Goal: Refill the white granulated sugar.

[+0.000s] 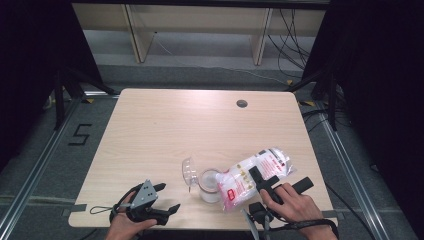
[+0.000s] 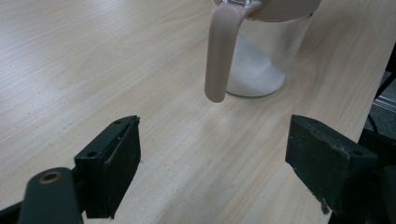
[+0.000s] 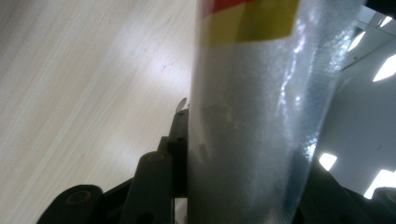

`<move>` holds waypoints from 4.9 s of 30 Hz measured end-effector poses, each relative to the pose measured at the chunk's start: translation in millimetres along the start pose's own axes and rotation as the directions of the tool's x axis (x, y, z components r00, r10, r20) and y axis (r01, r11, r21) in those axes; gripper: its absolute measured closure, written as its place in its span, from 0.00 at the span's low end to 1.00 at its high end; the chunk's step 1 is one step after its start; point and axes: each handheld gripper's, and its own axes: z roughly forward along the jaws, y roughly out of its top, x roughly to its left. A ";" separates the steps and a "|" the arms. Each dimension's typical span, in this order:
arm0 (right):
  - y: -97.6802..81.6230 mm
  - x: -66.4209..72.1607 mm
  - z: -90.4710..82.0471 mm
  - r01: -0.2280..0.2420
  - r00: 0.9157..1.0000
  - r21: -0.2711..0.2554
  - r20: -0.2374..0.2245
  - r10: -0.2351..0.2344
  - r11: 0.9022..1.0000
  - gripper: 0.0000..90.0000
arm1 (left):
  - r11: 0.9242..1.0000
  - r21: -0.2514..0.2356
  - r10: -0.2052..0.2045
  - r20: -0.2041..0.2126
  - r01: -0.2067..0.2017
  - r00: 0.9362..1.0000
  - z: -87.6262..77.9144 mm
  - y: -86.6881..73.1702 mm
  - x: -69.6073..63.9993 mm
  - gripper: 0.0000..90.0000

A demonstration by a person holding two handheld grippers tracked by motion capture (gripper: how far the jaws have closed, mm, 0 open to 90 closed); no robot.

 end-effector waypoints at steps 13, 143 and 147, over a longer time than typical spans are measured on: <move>-0.6 -1.2 0.5 -0.017 1.000 -0.016 -0.001 0.017 1.000 0.75 | 1.000 -0.006 -0.007 0.008 0.007 1.000 1.2 -0.4 -0.3 0.20; 2.9 -5.1 -4.3 0.029 0.999 0.023 -0.024 -0.028 0.999 0.78 | 1.000 -0.008 0.001 0.008 -0.001 1.000 1.7 -0.4 -1.3 0.21; 2.9 -5.2 -4.2 0.030 0.999 0.023 -0.025 -0.029 0.999 0.78 | 1.000 -0.005 -0.004 0.008 0.004 1.000 1.3 -0.6 -0.7 0.21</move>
